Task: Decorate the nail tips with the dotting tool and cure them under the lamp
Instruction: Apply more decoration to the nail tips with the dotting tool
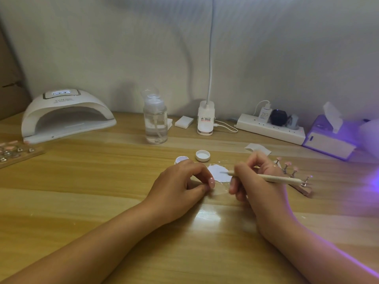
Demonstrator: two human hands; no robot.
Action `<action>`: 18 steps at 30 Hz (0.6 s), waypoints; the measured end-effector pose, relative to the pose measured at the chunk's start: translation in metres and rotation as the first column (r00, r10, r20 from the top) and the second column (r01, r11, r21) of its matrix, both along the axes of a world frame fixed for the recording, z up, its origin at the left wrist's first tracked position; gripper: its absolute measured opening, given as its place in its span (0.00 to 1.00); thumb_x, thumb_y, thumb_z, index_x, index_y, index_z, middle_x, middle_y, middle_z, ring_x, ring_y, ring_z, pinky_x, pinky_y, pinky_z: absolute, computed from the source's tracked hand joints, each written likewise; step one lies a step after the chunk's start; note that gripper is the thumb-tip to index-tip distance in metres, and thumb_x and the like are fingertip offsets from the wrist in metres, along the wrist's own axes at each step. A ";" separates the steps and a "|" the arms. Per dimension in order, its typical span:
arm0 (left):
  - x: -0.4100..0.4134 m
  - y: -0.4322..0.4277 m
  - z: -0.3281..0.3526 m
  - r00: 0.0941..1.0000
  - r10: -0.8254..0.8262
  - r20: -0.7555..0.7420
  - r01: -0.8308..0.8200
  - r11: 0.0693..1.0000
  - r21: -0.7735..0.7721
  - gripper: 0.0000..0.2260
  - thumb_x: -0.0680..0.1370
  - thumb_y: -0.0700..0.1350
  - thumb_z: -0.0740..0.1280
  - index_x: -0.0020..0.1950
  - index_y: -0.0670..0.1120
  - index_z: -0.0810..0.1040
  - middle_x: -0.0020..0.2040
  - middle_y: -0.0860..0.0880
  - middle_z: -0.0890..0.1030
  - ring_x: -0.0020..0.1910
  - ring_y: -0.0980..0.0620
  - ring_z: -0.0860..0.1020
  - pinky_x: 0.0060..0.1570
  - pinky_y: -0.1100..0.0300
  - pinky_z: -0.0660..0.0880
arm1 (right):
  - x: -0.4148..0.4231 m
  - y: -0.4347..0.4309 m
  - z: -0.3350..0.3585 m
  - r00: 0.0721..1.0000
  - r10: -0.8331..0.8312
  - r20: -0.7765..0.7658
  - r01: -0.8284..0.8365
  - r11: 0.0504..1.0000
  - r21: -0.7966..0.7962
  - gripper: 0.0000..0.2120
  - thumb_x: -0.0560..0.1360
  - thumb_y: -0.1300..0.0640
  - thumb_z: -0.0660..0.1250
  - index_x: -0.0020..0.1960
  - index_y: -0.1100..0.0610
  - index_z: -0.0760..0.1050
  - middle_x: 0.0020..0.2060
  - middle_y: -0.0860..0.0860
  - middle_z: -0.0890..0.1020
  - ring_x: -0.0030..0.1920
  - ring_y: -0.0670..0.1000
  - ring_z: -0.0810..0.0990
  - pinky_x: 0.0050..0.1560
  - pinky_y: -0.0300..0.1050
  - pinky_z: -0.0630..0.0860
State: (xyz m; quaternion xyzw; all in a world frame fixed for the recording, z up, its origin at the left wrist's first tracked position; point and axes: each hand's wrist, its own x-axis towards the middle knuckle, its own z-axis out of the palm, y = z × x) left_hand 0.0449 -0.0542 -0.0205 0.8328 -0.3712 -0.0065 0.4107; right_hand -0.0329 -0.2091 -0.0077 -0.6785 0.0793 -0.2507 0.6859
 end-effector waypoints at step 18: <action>-0.001 0.000 0.000 1.000 -0.002 0.016 0.002 1.000 0.010 0.07 0.75 0.44 0.70 0.43 0.57 0.80 0.43 0.71 0.74 0.33 0.64 0.74 0.39 0.63 0.64 | 0.012 -0.026 -0.007 0.940 -0.186 -0.287 0.057 0.912 -0.405 0.07 0.70 0.57 0.68 0.37 0.56 0.71 0.28 0.51 0.84 0.26 0.43 0.76 0.34 0.42 0.69</action>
